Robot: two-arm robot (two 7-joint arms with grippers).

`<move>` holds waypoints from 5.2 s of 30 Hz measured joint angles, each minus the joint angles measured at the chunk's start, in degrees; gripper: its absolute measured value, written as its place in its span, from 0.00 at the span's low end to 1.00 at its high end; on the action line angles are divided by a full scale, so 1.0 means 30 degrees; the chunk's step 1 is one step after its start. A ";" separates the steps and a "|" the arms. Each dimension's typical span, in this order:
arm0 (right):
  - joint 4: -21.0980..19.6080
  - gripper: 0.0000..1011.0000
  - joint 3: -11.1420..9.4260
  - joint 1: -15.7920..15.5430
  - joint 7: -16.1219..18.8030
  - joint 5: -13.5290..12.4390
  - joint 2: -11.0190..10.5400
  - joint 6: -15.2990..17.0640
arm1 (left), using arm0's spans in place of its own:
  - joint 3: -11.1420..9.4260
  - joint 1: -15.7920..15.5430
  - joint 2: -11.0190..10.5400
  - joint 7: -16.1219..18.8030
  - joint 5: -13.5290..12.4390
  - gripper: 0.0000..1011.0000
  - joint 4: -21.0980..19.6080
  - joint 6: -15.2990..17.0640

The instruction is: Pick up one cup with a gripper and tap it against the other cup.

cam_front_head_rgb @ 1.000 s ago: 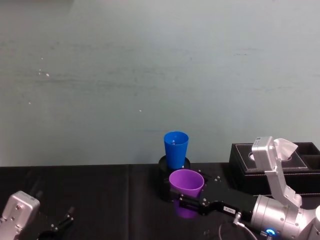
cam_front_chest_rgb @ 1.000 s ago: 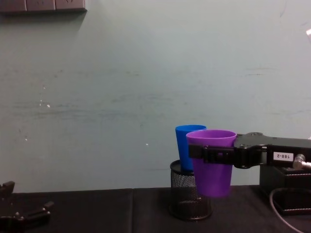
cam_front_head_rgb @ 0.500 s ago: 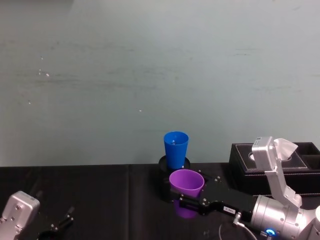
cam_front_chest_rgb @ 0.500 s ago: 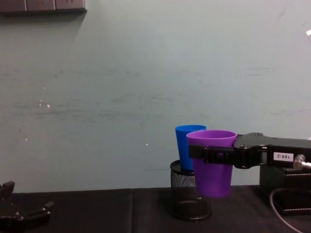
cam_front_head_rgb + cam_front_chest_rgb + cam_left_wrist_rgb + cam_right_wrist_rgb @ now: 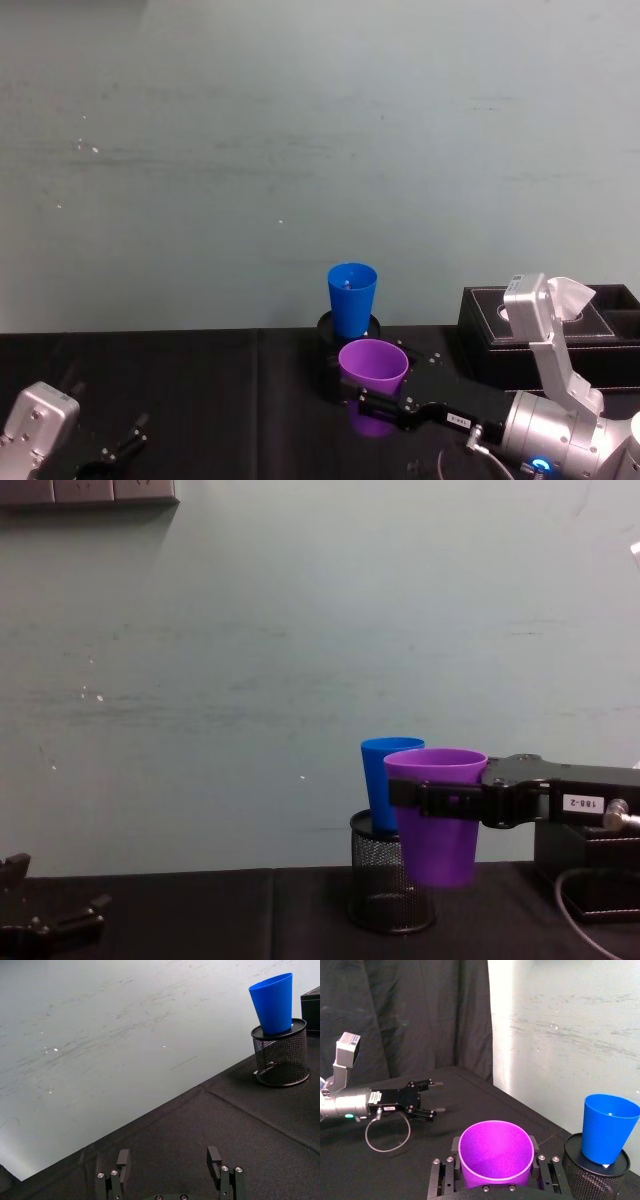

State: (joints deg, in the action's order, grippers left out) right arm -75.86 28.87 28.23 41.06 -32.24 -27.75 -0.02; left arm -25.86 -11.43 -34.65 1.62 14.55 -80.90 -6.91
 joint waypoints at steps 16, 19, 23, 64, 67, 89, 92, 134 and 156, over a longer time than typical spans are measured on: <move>0.0001 0.74 0.0000 0.0001 0.0003 -0.0001 0.0000 -0.0001 | 0.0001 0.0000 0.0000 0.0000 0.0000 0.99 0.0000 0.0000; 0.0001 0.74 0.0001 0.0000 0.0002 0.0000 0.0000 -0.0001 | -0.0001 0.0000 0.0000 0.0000 0.0000 0.99 0.0000 0.0001; 0.0001 0.74 0.0001 0.0001 0.0002 0.0000 0.0000 -0.0001 | 0.0001 0.0000 0.0000 0.0000 0.0000 0.99 0.0000 0.0001; 0.0001 0.74 0.0001 0.0001 0.0002 0.0000 -0.0001 -0.0001 | 0.0000 0.0000 0.0000 0.0000 0.0000 0.99 0.0000 0.0000; 0.0001 0.74 0.0000 0.0001 0.0002 -0.0001 0.0000 0.0000 | 0.0000 0.0000 0.0000 0.0000 -0.0001 0.99 0.0000 0.0001; 0.0146 0.74 0.0105 0.0059 0.0004 -0.0075 0.0014 -0.0004 | 0.0001 0.0000 0.0000 0.0000 -0.0001 0.99 0.0000 0.0000; 0.0365 0.74 0.0185 0.0125 -0.0083 -0.0162 0.0089 0.0068 | 0.0000 0.0000 0.0000 0.0000 0.0000 0.99 0.0000 0.0001; 0.8881 0.74 -0.0387 0.4133 -0.0620 0.1315 0.4250 -0.1934 | 0.0000 0.0000 0.0000 0.0000 0.0000 0.99 0.0000 0.0001; 1.2160 0.74 -0.0989 0.6026 0.0290 0.2064 0.5490 -0.2877 | 0.0000 0.0000 0.0000 0.0000 0.0000 0.99 0.0000 0.0001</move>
State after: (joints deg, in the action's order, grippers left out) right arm -39.38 25.90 46.31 41.93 -26.04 -11.28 -8.65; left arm -25.86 -11.43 -34.64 1.62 14.55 -80.90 -6.91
